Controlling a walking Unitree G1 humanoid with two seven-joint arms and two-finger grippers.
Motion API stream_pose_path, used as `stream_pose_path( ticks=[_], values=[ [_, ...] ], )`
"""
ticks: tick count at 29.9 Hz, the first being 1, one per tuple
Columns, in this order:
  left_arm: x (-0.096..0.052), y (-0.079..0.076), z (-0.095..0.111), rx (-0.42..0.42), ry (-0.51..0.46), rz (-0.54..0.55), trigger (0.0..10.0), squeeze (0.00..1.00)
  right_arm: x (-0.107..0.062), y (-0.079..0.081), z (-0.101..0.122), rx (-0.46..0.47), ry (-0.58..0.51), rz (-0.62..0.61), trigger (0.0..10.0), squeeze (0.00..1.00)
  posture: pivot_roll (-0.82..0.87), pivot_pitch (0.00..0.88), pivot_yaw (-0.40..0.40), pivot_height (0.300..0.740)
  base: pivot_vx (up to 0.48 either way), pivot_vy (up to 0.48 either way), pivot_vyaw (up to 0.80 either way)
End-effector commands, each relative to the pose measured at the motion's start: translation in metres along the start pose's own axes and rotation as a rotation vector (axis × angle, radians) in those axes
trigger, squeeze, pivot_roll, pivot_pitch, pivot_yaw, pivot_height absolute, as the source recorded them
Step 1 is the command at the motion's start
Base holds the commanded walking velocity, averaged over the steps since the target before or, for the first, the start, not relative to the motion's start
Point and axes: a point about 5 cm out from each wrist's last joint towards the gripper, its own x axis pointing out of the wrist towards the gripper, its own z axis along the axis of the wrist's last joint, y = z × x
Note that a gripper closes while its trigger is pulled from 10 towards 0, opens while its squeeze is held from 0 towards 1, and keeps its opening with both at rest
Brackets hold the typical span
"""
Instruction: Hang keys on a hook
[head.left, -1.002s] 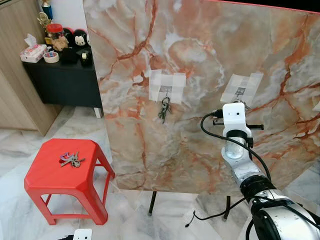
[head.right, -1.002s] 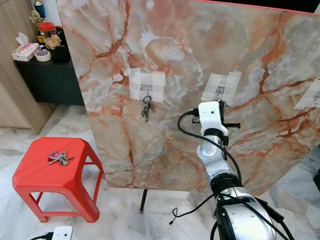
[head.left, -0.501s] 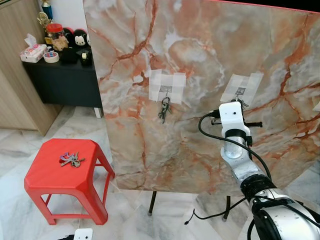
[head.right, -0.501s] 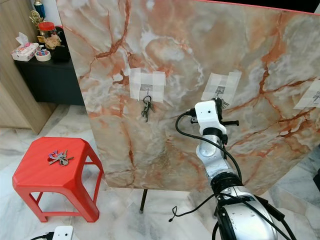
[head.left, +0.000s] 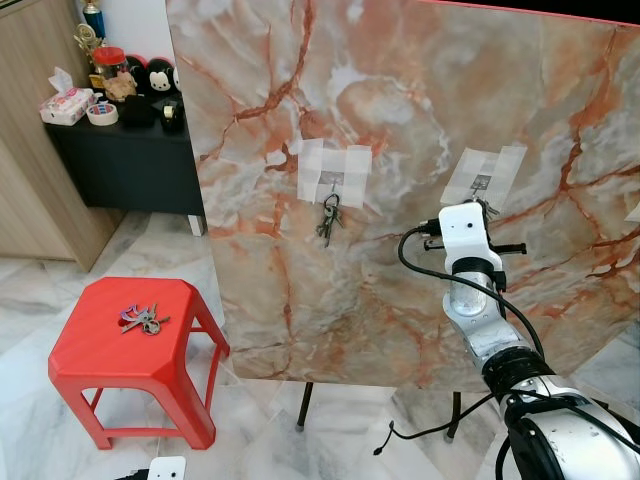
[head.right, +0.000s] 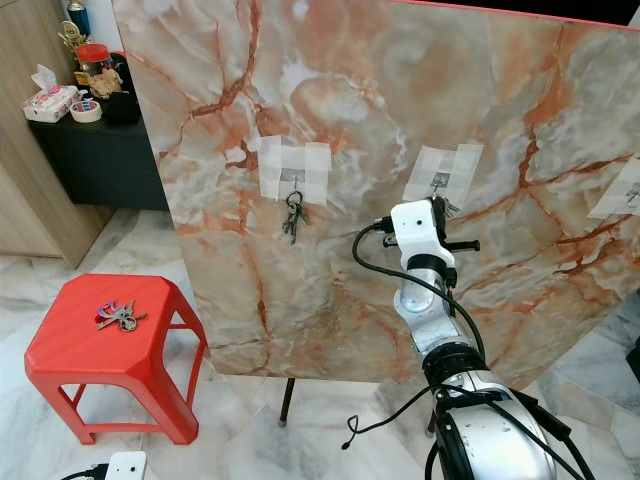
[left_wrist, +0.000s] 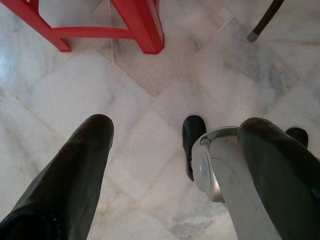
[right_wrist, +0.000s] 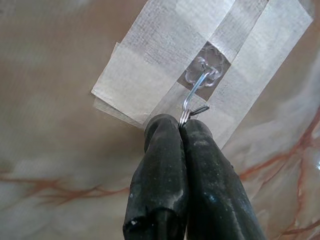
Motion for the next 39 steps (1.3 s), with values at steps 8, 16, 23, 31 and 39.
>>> stream_pose_path(
  ticks=[8, 16, 23, 31, 39],
  values=[
    [-0.001, -0.004, -0.004, 0.006, 0.016, -0.011, 10.0, 0.00, 0.003, -0.002, 0.001, -0.002, 0.013, 0.001, 10.0, 0.00, 0.08, 0.042, -0.107, 0.740, 0.000, 0.000, 0.00],
    [-0.001, -0.004, -0.004, 0.010, 0.016, -0.008, 10.0, 0.00, 0.003, -0.001, 0.001, 0.002, 0.014, 0.005, 10.0, 0.00, 0.08, 0.042, -0.107, 0.740, 0.000, 0.000, 0.00],
    [-0.001, -0.004, -0.004, 0.013, 0.015, -0.009, 10.0, 0.00, 0.003, -0.001, 0.003, 0.030, 0.005, 0.006, 10.0, 1.00, 0.08, 0.044, -0.108, 0.740, 0.000, 0.000, 0.00],
    [-0.001, -0.005, -0.003, 0.014, 0.014, -0.012, 10.0, 0.00, 0.000, 0.002, 0.003, 0.070, 0.001, 0.028, 10.0, 1.00, 0.08, 0.043, -0.108, 0.740, 0.000, 0.000, 0.00],
    [-0.001, -0.005, -0.005, 0.014, 0.018, -0.011, 10.0, 0.00, -0.020, 0.018, -0.012, 0.187, 0.043, 0.110, 10.0, 0.00, 0.07, 0.045, -0.112, 0.740, 0.000, 0.000, 0.00]
  ],
)
